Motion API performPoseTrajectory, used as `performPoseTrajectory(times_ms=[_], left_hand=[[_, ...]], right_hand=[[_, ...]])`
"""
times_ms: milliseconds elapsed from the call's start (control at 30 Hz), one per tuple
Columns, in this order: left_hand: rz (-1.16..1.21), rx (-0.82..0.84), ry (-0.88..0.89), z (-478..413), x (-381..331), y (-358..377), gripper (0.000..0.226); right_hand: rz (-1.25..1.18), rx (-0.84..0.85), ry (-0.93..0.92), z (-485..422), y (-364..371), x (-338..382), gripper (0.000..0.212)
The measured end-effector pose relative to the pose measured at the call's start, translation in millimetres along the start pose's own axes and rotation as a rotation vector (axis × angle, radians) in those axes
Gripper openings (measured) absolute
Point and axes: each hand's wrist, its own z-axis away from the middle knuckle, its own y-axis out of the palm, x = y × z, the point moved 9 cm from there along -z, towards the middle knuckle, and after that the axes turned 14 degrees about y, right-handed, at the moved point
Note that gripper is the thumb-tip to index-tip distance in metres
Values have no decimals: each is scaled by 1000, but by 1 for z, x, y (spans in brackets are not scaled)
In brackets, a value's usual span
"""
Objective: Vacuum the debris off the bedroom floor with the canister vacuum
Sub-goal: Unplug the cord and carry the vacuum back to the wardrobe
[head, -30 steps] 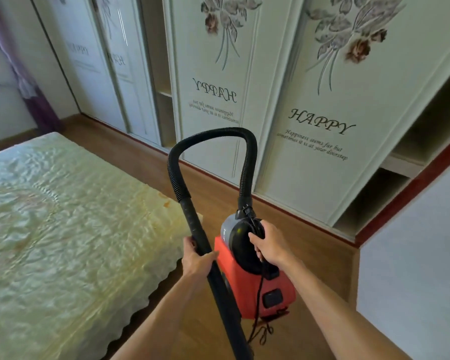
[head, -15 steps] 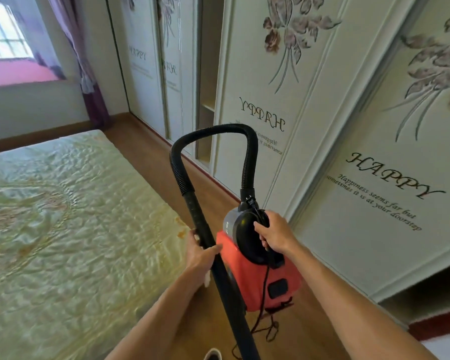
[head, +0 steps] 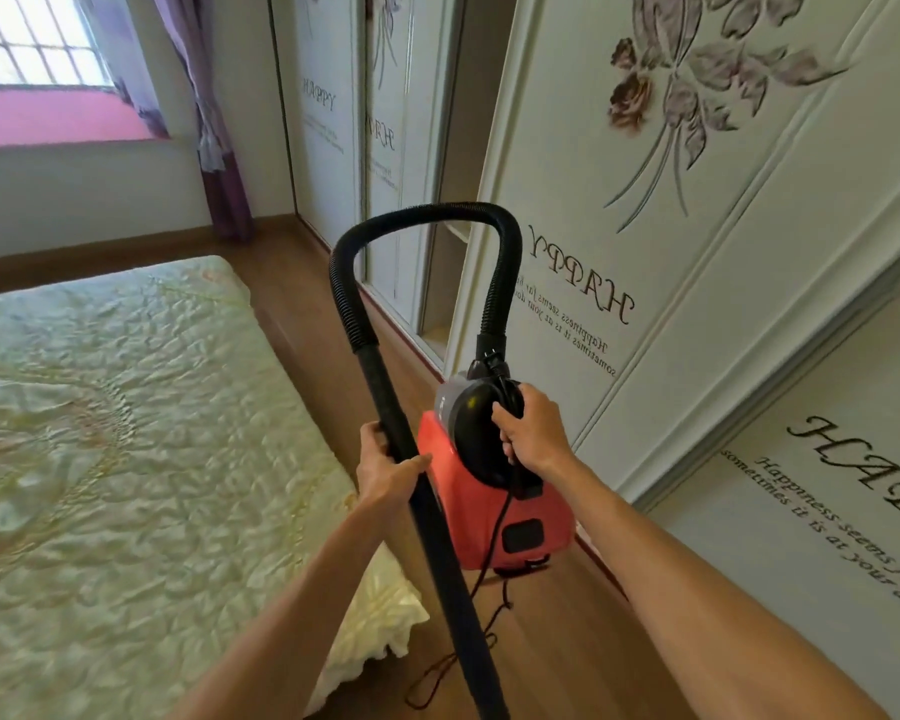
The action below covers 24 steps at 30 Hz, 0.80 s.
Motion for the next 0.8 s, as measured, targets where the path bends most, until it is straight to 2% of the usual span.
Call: performPoseTrajectory(times_ms=[400, 667, 800], left_hand=[[38, -219, 29, -155, -35, 38, 59], [62, -398, -24, -255, -41, 61, 58], [46, -460, -38, -313, -52, 53, 61]], right_hand=[[9, 144, -214, -180, 10, 113, 16], [10, 314, -263, -301, 42, 174, 14], [31, 346, -285, -352, 56, 206, 15]])
